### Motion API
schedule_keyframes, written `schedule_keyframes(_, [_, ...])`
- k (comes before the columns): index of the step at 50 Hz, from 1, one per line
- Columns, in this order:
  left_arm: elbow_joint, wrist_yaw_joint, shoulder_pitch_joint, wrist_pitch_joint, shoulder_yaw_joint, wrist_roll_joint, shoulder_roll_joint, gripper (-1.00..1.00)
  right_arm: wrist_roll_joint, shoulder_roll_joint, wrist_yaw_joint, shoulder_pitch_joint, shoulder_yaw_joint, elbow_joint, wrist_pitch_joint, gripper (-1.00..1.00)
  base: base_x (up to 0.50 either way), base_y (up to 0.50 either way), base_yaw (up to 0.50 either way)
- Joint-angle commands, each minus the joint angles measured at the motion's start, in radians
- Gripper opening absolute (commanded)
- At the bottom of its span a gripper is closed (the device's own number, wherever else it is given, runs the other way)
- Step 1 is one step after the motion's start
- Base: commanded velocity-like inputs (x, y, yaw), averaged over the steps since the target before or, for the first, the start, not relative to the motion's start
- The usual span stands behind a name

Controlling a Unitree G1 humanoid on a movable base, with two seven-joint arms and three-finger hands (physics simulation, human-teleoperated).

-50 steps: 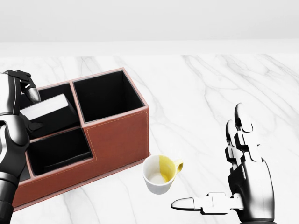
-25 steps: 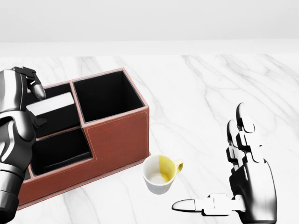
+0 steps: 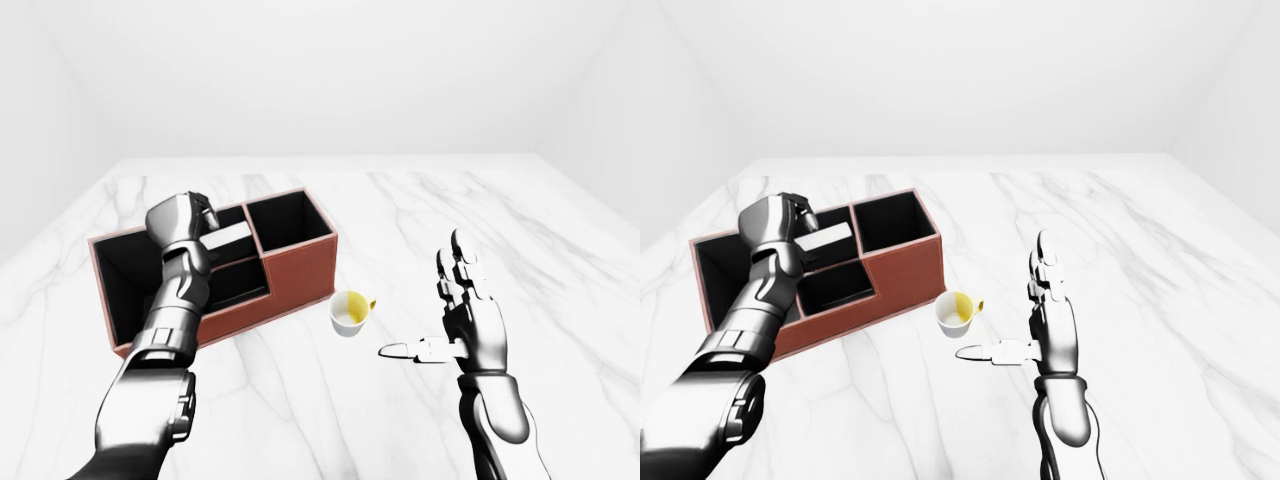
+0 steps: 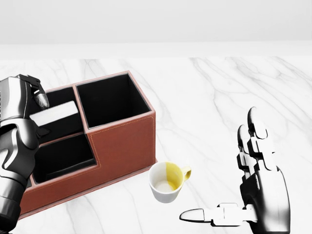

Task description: Pick up the book and place it in the front compartment of the caddy.

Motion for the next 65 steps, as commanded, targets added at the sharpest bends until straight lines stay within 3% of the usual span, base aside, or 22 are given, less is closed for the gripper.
schedule_keyframes(1, [-0.063, 0.000, 0.038, 0.000, 0.005, 0.040, 0.009, -1.00, -0.003, -0.001, -0.002, -0.004, 0.003, 0.009, 0.000, 1.00, 0.00, 0.00, 0.00])
schedule_keyframes(8, [-0.148, -0.001, 0.062, 0.000, 0.024, 0.061, 0.018, -1.00, -0.001, -0.001, 0.001, -0.007, 0.001, 0.021, 0.000, 1.00, 0.00, 0.00, 0.00])
schedule_keyframes(23, [-0.038, 0.000, 0.002, 0.000, 0.015, 0.080, 0.034, -1.00, -0.002, -0.002, 0.002, -0.011, 0.006, 0.022, 0.000, 1.00, 0.00, 0.00, 0.00])
schedule_keyframes(36, [0.114, 0.000, -0.037, 0.000, -0.015, 0.075, 0.010, -1.00, -0.002, -0.001, 0.003, 0.000, 0.005, 0.008, 0.000, 1.00, 0.00, 0.00, 0.00])
schedule_keyframes(54, [0.195, 0.000, -0.025, 0.000, -0.030, 0.059, -0.007, -0.96, -0.003, -0.001, 0.002, 0.001, 0.004, 0.007, 0.000, 1.00, 0.00, 0.00, 0.00])
schedule_keyframes(55, [0.193, 0.000, -0.024, 0.000, -0.031, 0.059, -0.006, -0.76, -0.004, -0.001, 0.001, 0.001, 0.005, 0.008, 0.000, 1.00, 0.00, 0.00, 0.00])
schedule_keyframes(56, [0.190, 0.000, -0.021, 0.000, -0.034, 0.060, -0.006, 0.44, -0.004, -0.001, 0.001, 0.002, 0.006, 0.004, 0.000, 1.00, 0.00, 0.00, 0.00])
schedule_keyframes(57, [0.176, 0.000, -0.025, 0.000, -0.032, 0.059, -0.002, 1.00, -0.004, -0.002, 0.001, 0.003, 0.006, 0.003, 0.000, 1.00, 0.00, 0.00, 0.00])
schedule_keyframes(65, [0.137, 0.000, 0.000, 0.000, -0.024, 0.057, -0.001, 1.00, -0.003, -0.001, -0.001, 0.006, 0.007, -0.001, 0.000, 1.00, 0.00, 0.00, 0.00])
